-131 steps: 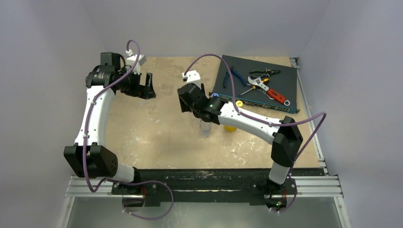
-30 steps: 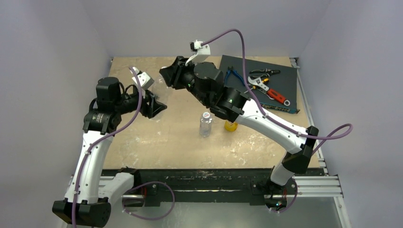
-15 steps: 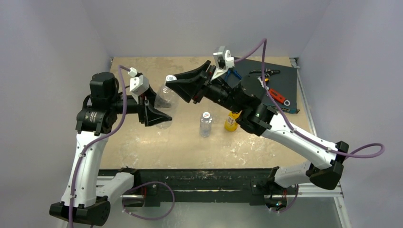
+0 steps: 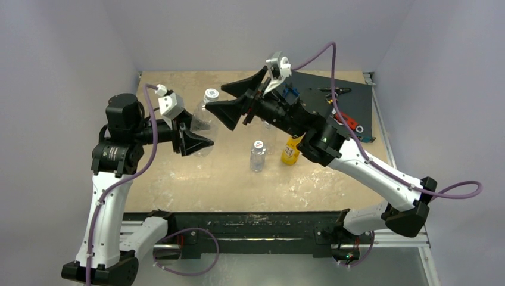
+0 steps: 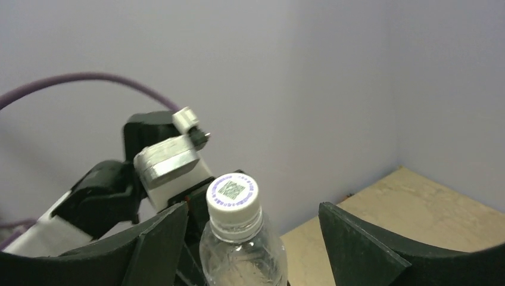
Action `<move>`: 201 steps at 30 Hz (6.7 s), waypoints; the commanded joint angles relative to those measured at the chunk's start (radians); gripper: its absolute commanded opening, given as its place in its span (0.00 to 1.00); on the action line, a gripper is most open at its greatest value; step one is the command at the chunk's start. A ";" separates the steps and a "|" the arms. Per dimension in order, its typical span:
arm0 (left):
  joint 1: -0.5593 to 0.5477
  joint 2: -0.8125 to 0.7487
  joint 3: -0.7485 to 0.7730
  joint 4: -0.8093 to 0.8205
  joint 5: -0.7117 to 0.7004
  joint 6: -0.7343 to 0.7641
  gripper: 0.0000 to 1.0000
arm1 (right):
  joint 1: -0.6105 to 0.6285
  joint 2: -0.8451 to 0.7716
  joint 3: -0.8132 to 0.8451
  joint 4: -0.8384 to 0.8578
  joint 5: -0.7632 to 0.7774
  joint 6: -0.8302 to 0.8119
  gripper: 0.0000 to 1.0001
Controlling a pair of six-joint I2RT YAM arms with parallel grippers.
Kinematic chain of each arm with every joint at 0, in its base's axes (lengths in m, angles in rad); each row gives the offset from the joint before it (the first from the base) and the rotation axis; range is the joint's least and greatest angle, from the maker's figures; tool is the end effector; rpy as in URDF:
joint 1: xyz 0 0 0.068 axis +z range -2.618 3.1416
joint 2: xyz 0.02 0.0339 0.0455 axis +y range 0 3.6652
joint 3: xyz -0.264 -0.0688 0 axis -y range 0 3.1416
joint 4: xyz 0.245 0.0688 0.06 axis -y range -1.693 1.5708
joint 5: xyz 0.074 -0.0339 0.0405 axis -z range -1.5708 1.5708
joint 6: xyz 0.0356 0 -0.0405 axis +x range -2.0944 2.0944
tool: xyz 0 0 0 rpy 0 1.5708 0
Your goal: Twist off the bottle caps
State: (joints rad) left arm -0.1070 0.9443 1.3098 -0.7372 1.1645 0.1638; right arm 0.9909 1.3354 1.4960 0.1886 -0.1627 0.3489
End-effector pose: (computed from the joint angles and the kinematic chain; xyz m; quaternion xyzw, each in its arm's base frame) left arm 0.1503 -0.0490 0.4390 0.4005 0.6414 -0.4404 0.4840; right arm 0.1558 0.2484 0.5060 -0.2435 0.5214 0.5435 0.6111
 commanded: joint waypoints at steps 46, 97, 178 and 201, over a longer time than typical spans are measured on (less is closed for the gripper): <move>0.006 -0.015 -0.035 0.258 0.071 -0.225 0.13 | -0.018 0.087 0.165 -0.038 -0.167 0.007 0.00; 0.006 -0.145 -0.200 0.298 -0.475 0.048 0.04 | 0.077 0.229 0.362 -0.258 0.526 0.102 0.52; 0.006 -0.150 -0.206 0.338 -0.525 0.026 0.03 | 0.054 0.289 0.488 -0.344 0.499 0.166 0.56; 0.006 -0.109 -0.181 0.323 -0.439 -0.018 0.02 | 0.051 0.280 0.470 -0.340 0.351 0.129 0.03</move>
State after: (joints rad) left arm -0.1051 0.8249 1.1011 -0.4343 0.6624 0.1719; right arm 1.0397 1.6432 1.9522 -0.1947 0.2924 0.5045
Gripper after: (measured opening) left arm 0.514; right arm 0.359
